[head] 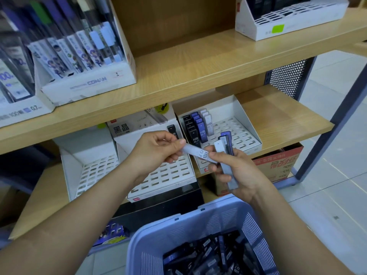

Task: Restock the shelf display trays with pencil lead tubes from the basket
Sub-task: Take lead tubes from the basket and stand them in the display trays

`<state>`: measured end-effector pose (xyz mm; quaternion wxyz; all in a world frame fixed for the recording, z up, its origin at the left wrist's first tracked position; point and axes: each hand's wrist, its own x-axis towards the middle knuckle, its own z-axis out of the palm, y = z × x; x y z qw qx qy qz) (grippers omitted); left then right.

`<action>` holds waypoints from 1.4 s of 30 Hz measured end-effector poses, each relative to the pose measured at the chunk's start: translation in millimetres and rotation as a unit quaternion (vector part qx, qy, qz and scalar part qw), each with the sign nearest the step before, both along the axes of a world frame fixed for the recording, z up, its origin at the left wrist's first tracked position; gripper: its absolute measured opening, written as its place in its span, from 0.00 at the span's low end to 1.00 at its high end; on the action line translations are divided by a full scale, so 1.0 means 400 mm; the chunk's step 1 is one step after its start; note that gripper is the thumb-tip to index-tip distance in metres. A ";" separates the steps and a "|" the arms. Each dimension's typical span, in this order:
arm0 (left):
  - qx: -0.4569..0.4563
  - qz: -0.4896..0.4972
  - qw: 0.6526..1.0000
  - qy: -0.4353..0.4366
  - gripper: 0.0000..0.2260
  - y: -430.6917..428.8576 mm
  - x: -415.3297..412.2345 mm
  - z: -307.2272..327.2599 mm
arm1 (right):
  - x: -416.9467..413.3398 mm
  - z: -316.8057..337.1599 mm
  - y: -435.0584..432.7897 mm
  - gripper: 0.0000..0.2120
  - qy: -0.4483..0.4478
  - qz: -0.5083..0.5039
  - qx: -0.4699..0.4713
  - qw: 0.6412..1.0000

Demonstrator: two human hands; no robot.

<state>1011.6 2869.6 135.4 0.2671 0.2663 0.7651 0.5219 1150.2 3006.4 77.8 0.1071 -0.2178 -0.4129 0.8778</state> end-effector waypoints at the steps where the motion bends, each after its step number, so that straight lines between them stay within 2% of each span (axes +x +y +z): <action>1: -0.011 0.003 1.000 -0.008 0.08 -0.007 -0.003 -0.001 | -0.004 0.000 -0.003 0.06 -0.002 -0.012 0.005 1.000; 4: -0.071 -0.025 0.997 -0.029 0.06 -0.030 -0.004 -0.004 | -0.013 0.003 -0.014 0.10 -0.005 -0.061 -0.010 0.998; 9: -0.153 -0.103 0.983 -0.023 0.02 -0.046 0.026 -0.009 | -0.029 0.009 -0.043 0.05 -0.042 -0.100 -0.008 0.994; 11: -0.152 -0.117 0.981 -0.020 0.11 -0.041 0.043 -0.014 | -0.037 0.009 -0.058 0.06 -0.059 -0.092 0.020 0.994; 14: -0.095 -0.118 0.988 0.000 0.26 -0.032 0.052 -0.028 | -0.040 0.014 -0.077 0.06 -0.067 -0.052 0.061 0.995; 16: -0.075 -0.126 0.989 0.022 0.29 -0.029 0.050 -0.032 | -0.040 0.019 -0.082 0.06 -0.059 -0.029 0.077 0.995; 20: -0.051 -0.093 0.991 0.077 0.19 -0.019 0.053 -0.026 | -0.041 0.013 -0.072 0.06 -0.051 -0.026 0.048 0.997; 23: 0.011 -0.007 0.994 0.107 0.09 0.002 0.044 -0.014 | -0.039 -0.002 -0.038 0.06 -0.020 -0.079 -0.081 0.993; 25: 0.043 0.036 0.990 0.129 0.06 0.024 0.028 -0.005 | -0.032 -0.007 -0.009 0.06 -0.011 -0.129 -0.134 0.983; 28: 0.057 0.061 0.982 0.170 0.06 0.082 0.006 0.004 | -0.019 -0.014 0.021 0.07 -0.011 -0.185 -0.128 0.974; 32: 0.043 0.042 0.964 0.260 0.08 0.184 -0.011 0.000 | -0.007 -0.021 0.037 0.08 -0.012 -0.218 -0.135 0.966; 37: -0.011 0.012 0.947 0.320 0.04 0.257 -0.032 -0.034 | 0.001 -0.015 0.045 0.08 0.000 -0.223 -0.127 0.967; 42: -0.082 -0.027 0.924 0.373 0.05 0.268 -0.040 -0.063 | 0.006 -0.021 0.056 0.12 -0.007 -0.223 -0.119 0.967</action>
